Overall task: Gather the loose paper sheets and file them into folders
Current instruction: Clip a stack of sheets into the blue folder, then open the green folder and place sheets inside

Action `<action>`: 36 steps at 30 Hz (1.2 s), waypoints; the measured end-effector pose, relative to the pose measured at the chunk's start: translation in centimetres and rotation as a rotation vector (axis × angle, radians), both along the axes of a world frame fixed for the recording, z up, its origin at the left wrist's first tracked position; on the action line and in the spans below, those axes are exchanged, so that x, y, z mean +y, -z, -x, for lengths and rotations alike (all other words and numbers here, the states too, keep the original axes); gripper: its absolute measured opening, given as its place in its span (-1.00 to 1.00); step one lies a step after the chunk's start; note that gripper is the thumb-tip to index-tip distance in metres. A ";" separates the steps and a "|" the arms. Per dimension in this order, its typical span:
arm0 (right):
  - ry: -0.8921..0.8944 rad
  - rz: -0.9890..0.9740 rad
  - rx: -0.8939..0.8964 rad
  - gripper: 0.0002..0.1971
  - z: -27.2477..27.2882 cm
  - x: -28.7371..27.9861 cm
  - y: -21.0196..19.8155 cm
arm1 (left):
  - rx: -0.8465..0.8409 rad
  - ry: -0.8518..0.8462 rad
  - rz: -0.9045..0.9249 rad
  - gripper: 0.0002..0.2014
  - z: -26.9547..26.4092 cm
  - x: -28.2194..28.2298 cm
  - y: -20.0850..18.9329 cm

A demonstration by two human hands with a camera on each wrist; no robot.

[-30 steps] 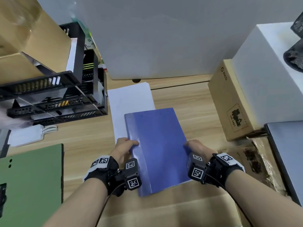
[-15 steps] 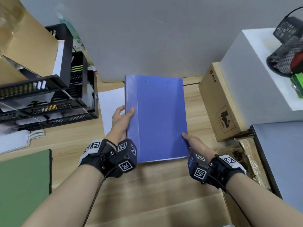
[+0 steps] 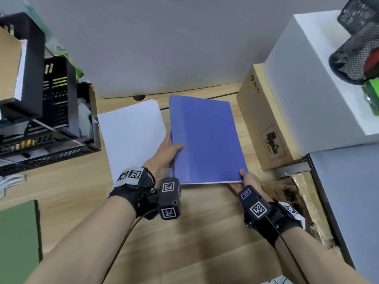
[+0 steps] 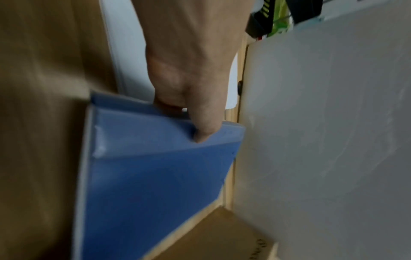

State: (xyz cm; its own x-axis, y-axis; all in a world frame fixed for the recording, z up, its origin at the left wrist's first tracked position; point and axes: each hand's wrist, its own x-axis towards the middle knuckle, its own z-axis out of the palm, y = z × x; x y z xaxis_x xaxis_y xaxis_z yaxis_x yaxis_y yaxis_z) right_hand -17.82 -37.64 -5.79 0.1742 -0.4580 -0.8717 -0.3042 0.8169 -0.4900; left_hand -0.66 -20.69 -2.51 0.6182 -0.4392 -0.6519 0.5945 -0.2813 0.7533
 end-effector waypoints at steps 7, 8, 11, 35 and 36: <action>0.163 -0.147 -0.120 -0.80 -0.9 0.5 0.2 | 0.030 0.107 0.042 -0.45 1.4 -1.9 2.6; 0.119 -0.158 -0.105 -0.79 -1.0 0.8 0.3 | -0.004 0.111 0.037 -0.42 1.4 -2.2 3.5; 0.010 -0.168 -0.052 -0.79 -0.8 1.4 0.8 | -0.023 0.119 0.018 -0.44 1.5 -2.3 4.1; -0.886 -0.002 -0.110 -0.90 -8.1 11.1 -4.8 | -0.167 0.053 -0.112 -0.78 0.9 11.6 -1.6; -0.927 0.018 -0.111 -0.89 -9.3 12.7 -5.0 | -0.193 -0.003 -0.146 -0.78 0.8 13.8 -1.5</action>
